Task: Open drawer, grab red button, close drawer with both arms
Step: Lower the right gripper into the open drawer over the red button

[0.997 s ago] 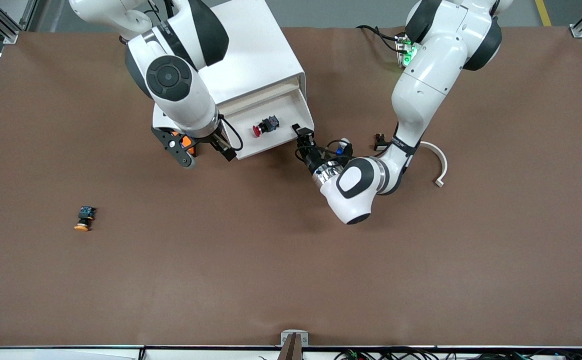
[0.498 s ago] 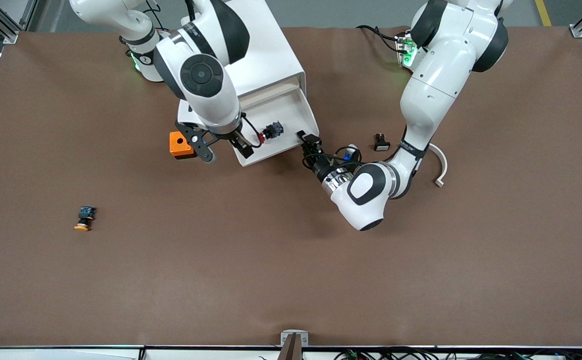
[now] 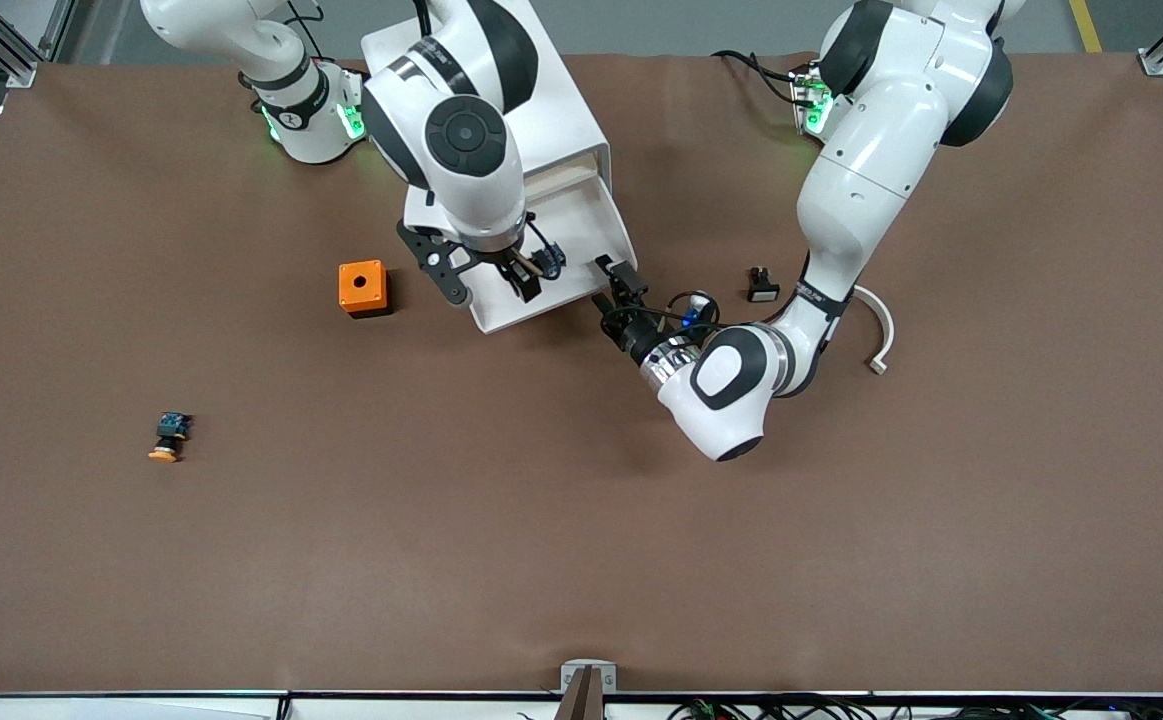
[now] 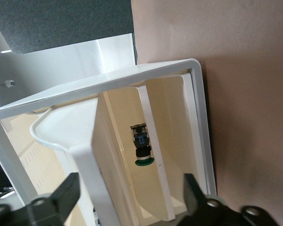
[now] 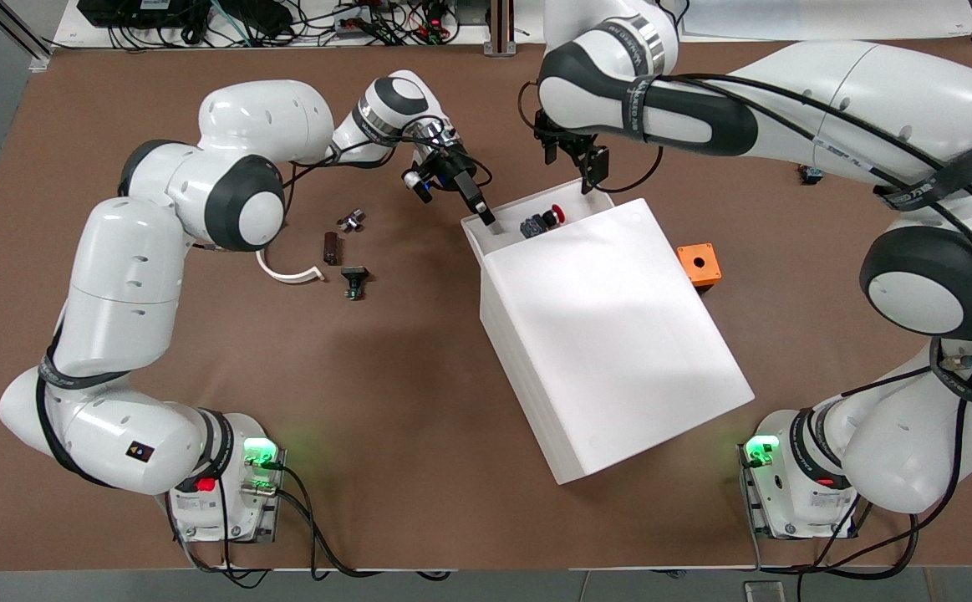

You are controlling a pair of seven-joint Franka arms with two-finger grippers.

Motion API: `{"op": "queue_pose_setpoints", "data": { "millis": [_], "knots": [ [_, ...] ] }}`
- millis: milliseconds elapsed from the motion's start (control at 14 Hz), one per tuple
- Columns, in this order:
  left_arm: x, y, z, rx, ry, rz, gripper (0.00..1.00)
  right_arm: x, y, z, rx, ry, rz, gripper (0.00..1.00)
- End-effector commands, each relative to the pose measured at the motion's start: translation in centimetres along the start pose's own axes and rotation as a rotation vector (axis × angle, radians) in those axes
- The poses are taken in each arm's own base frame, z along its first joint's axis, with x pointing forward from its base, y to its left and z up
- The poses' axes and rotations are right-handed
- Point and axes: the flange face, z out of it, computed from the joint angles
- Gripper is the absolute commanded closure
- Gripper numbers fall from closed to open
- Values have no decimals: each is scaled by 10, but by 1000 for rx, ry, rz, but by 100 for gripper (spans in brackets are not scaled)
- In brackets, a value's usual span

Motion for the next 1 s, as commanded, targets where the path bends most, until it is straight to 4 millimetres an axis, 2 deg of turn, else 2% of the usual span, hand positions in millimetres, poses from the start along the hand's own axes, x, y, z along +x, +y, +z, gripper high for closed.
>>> {"op": "queue_pose_setpoints", "data": {
  "millis": [0, 214, 641, 783, 926],
  "knots": [
    [-8, -7, -11, 9, -49, 79, 0, -17, -4, 12, 2, -5, 31, 0],
    [-14, -19, -39, -21, -80, 202, 0, -37, -7, 26, -5, 2, 29, 0],
    [-22, -37, -75, -95, -104, 516, 0, -61, -4, 56, -14, 13, 45, 0],
    [-31, -57, -86, -147, -75, 647, 0, -69, -3, 61, -10, 16, 38, 0],
    [-35, -78, -108, -244, -12, 816, 0, -68, -3, 67, -17, 17, 40, 0]
  ]
}}
